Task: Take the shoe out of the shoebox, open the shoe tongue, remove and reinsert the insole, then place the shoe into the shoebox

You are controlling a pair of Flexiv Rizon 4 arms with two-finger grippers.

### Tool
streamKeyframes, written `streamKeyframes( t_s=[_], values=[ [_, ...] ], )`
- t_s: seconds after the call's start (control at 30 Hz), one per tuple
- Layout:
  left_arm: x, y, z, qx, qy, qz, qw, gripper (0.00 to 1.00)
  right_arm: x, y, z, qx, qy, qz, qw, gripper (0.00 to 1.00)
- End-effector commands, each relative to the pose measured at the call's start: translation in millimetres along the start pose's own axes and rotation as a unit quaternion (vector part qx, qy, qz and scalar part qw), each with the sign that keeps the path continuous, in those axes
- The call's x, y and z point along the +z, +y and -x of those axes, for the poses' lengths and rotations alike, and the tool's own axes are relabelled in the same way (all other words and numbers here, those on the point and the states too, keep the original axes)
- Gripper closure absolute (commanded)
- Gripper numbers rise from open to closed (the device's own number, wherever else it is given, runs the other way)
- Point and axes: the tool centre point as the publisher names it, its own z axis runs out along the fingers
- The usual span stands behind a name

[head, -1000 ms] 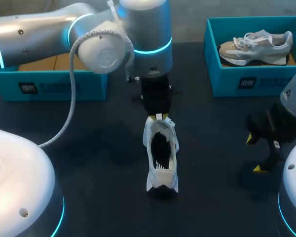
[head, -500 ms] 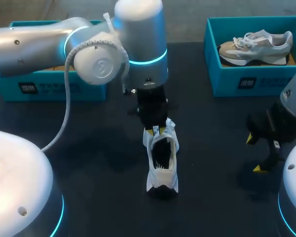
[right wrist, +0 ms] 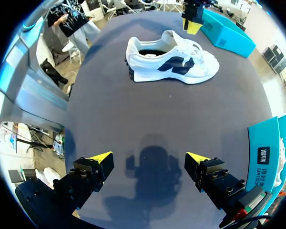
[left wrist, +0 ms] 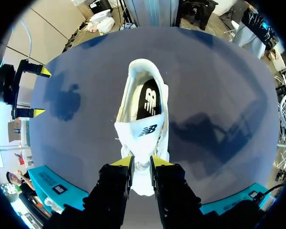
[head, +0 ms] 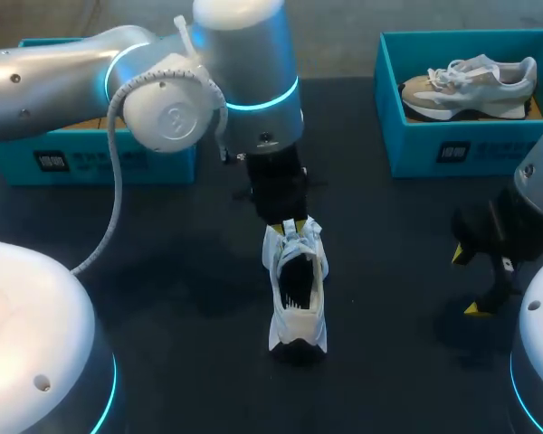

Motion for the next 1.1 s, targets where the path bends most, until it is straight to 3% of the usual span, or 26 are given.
streamKeyframes(
  t_s=[0.03, 0.57, 0.87, 1.1],
  values=[
    [15, 4, 12.9, 0.011, 0.017, -0.005, 1.000, 0.76, 0, 0.0, -1.2, 0.000, -0.001, -0.001, 1.000, 0.00],
    [37, -27, 1.8, 0.070, 0.065, -0.034, 0.995, 0.75, 0, 0.0, -1.2, 0.000, -0.001, -0.001, 1.000, 0.00],
    [20, -26, 1.1, 0.063, 0.039, -0.023, 0.997, 0.75, 0, 0.0, -1.2, 0.000, -0.001, -0.001, 1.000, 0.00],
    [38, -37, -1.8, 0.058, 0.038, -0.044, 0.997, 0.76, 0, 0.0, -1.2, 0.000, -0.001, -0.001, 1.000, 0.00]
  ],
)
